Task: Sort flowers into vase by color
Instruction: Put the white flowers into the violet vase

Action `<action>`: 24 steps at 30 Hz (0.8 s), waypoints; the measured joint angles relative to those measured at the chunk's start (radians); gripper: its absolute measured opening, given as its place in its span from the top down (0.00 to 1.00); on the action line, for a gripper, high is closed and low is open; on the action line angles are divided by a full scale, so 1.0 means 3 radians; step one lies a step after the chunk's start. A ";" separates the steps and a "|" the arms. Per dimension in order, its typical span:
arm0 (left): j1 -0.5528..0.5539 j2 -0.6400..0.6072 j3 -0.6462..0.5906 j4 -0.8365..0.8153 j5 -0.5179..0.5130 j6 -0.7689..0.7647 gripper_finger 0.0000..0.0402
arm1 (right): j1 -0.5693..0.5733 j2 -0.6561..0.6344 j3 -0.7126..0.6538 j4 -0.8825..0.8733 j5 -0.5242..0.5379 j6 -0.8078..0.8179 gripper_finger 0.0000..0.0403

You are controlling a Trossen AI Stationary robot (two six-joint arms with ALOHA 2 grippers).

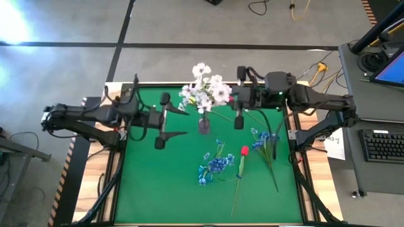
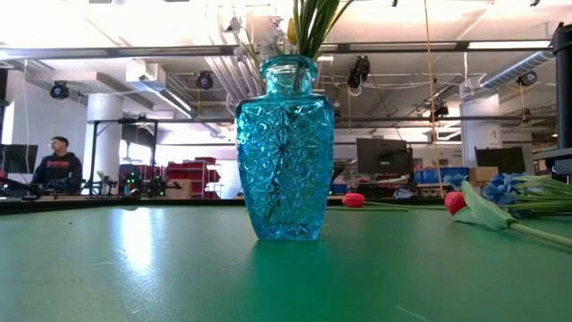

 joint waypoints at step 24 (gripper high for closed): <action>-0.0191 0.0691 0.0165 0.1481 -0.0550 0.0384 0.31 | 0.0045 0.0277 -0.0016 -0.0184 -0.0100 0.0642 0.97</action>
